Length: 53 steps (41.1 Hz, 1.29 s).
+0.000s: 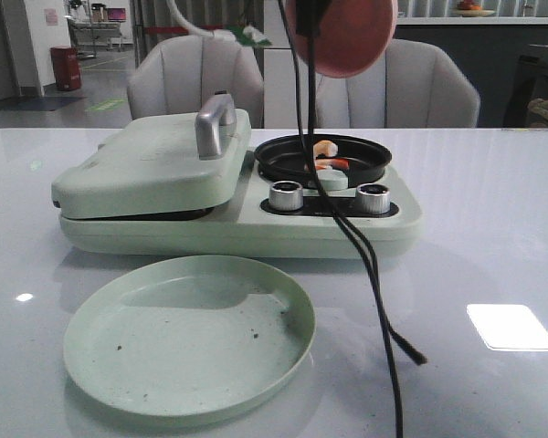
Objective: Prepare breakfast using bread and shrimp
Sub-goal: 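Tilt the bowl with the right gripper to pour shrimp into the pan, then carry the empty bowl back and set it down with the right gripper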
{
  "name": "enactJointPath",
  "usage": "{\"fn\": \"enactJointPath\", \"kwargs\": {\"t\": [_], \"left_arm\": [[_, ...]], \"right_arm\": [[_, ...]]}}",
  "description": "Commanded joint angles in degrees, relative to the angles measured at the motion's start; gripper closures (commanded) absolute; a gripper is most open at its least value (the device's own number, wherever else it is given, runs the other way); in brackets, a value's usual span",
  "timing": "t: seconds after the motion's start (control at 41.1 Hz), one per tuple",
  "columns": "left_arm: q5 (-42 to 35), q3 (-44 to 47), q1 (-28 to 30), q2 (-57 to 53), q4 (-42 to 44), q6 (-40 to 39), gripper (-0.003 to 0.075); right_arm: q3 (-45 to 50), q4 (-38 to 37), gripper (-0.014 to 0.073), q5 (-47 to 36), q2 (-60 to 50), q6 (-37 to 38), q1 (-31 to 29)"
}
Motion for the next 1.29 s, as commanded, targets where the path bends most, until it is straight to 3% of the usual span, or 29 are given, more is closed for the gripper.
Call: {"fn": "enactJointPath", "kwargs": {"t": [0.0, 0.341, 0.438, 0.609, 0.731, 0.999, 1.267], "left_arm": [[-3.33, -1.53, -0.48, -0.39, -1.17, -0.56, 0.0621], [-3.33, -1.53, -0.48, -0.39, -1.17, -0.56, 0.0621], [-3.33, -1.53, -0.48, -0.39, -1.17, -0.56, 0.0621], [-3.33, -1.53, -0.48, -0.39, -1.17, -0.56, 0.0621], [-3.33, -1.53, -0.48, -0.39, -1.17, -0.56, 0.0621], [-3.33, -1.53, -0.48, -0.39, -1.17, -0.56, 0.0621], [-3.33, -1.53, -0.48, -0.39, -1.17, -0.56, 0.0621]], "right_arm": [[-2.46, -6.3, 0.0551, 3.58, -6.45, -0.25, -0.07], [-2.46, -5.12, 0.0551, 5.15, -7.06, -0.2, -0.19], [-2.46, -1.53, 0.0551, 7.33, -8.05, -0.48, -0.19], [-2.23, 19.32, 0.0551, 7.71, -15.04, -3.45, -0.56], [1.21, 34.59, 0.0551, 6.97, -22.72, -4.03, -4.08], [22.09, 56.94, 0.0551, 3.22, -38.06, -8.1, -18.58], [43.12, 80.24, 0.0551, -5.59, -46.31, -18.27, -37.02]]}}
